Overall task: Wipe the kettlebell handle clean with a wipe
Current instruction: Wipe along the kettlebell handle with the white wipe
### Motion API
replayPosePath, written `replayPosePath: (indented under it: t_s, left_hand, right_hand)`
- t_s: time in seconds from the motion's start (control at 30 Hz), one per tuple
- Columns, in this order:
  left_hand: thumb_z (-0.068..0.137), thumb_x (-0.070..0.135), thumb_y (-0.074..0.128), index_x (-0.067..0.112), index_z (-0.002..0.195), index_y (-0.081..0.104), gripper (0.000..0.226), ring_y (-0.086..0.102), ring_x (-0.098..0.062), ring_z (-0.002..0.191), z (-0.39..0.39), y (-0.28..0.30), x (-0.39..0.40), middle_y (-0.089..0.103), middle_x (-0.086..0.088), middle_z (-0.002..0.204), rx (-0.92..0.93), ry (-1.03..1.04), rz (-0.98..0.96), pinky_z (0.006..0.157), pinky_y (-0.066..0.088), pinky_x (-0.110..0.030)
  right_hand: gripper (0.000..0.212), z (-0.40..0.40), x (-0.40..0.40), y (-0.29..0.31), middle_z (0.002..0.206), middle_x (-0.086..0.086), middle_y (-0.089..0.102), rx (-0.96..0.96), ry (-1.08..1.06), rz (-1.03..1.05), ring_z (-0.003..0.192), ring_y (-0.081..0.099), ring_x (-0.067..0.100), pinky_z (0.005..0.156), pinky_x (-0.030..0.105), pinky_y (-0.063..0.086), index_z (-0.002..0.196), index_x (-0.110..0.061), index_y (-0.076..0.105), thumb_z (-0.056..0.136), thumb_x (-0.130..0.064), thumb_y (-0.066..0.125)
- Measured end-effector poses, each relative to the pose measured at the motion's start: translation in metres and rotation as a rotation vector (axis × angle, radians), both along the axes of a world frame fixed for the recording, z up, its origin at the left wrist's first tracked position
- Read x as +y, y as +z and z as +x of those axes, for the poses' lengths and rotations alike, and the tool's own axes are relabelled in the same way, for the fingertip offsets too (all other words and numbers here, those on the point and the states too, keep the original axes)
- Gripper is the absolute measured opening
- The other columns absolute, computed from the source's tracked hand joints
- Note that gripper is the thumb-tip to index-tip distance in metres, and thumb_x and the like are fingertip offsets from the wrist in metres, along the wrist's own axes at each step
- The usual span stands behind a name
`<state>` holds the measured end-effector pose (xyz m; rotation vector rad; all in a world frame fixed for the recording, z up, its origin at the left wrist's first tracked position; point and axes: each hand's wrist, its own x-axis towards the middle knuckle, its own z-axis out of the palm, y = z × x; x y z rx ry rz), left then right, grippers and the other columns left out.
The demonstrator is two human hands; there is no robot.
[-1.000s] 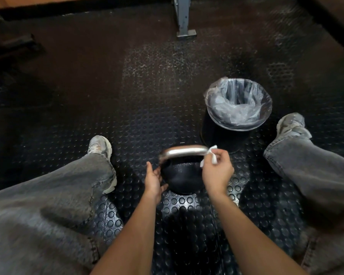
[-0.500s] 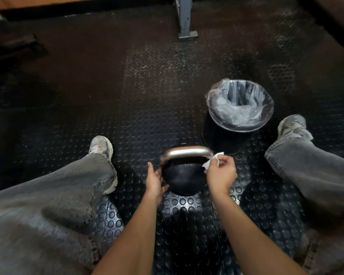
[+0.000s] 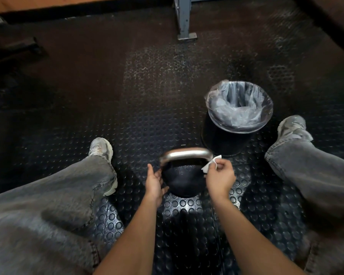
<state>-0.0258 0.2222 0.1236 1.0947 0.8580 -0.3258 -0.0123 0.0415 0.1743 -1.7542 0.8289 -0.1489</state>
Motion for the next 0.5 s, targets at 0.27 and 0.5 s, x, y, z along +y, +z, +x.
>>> replayPosePath:
  t_s: [0.27, 0.5]
  left_hand:
    - [0.099, 0.068, 0.019, 0.016, 0.133, 0.057, 0.073, 0.057, -0.025, 0.122, 0.001, 0.004, -0.003, 0.064, -0.008, 0.130, -0.007, 0.013, -0.024, 0.110, 0.040, -0.050]
    - [0.098, 0.070, 0.016, 0.015, 0.144, 0.049, 0.080, 0.047, -0.027, 0.136, 0.000, -0.001, 0.000, 0.058, -0.008, 0.141, -0.003, -0.004, -0.013, 0.115, 0.033, -0.052]
  right_hand:
    - [0.013, -0.008, 0.021, 0.012, 0.089, -0.015, 0.071, -0.303, 0.539, -0.336, 0.077, 0.063, 0.002, 0.071, 0.017, 0.049, 0.093, -0.023, 0.074, 0.085, -0.014, 0.069]
    - [0.013, -0.003, 0.002, 0.000, 0.079, -0.007, 0.069, -0.009, 0.038, -0.021, 0.071, 0.072, 0.023, 0.072, 0.043, 0.060, 0.083, -0.030, 0.059, 0.089, -0.018, 0.062]
